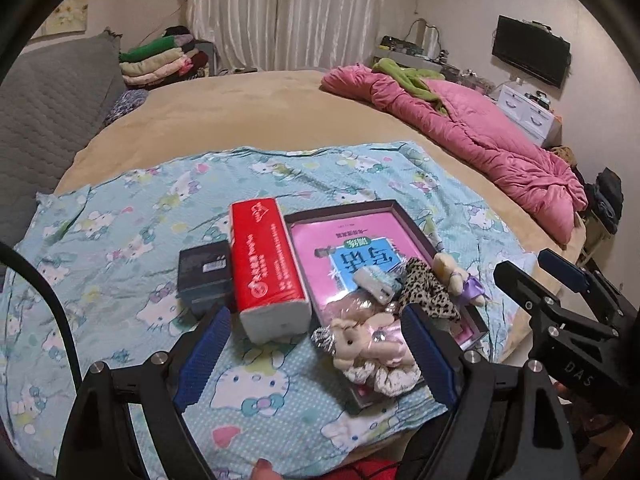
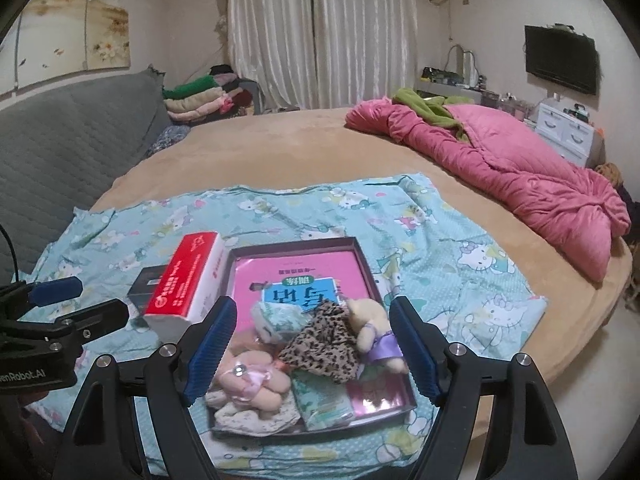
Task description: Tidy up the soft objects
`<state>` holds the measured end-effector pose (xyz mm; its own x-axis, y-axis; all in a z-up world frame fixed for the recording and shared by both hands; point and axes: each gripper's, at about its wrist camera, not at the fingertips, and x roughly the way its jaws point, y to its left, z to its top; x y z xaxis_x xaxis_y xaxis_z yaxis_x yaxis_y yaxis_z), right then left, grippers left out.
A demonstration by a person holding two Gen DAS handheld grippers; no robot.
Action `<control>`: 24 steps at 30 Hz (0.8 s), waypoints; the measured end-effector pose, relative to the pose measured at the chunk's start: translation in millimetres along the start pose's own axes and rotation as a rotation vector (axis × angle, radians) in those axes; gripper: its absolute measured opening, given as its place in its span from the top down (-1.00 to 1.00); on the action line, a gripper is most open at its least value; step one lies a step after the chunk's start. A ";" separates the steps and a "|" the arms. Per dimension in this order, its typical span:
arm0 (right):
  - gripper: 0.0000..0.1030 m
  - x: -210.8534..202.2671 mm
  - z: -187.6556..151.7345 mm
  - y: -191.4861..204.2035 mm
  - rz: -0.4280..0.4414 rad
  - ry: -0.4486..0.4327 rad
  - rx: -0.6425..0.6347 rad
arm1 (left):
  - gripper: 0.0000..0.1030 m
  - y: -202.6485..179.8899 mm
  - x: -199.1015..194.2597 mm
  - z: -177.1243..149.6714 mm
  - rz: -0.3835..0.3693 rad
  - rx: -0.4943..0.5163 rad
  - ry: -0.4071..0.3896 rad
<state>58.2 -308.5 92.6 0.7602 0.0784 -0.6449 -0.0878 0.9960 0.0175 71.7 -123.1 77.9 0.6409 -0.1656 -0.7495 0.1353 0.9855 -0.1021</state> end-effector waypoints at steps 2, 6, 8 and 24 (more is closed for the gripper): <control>-0.55 -6.0 -1.1 5.1 -0.004 0.005 0.003 | -0.68 3.0 -5.2 -5.0 0.015 -0.009 0.004; -0.56 -17.9 -5.3 7.8 -0.039 0.007 0.020 | -0.68 9.5 -14.8 -14.2 0.017 -0.039 0.017; -0.56 -22.8 -8.6 9.3 -0.052 0.024 0.022 | -0.68 12.0 -19.4 -18.9 0.020 -0.040 0.022; -0.57 -86.6 -50.3 31.9 -0.030 0.059 -0.015 | -0.68 8.9 -55.0 -61.3 0.052 -0.024 0.065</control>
<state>-42.8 -285.7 110.6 0.7237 0.0450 -0.6887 -0.0751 0.9971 -0.0138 -8.6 -103.0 78.2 0.5962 -0.1122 -0.7949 0.0843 0.9935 -0.0770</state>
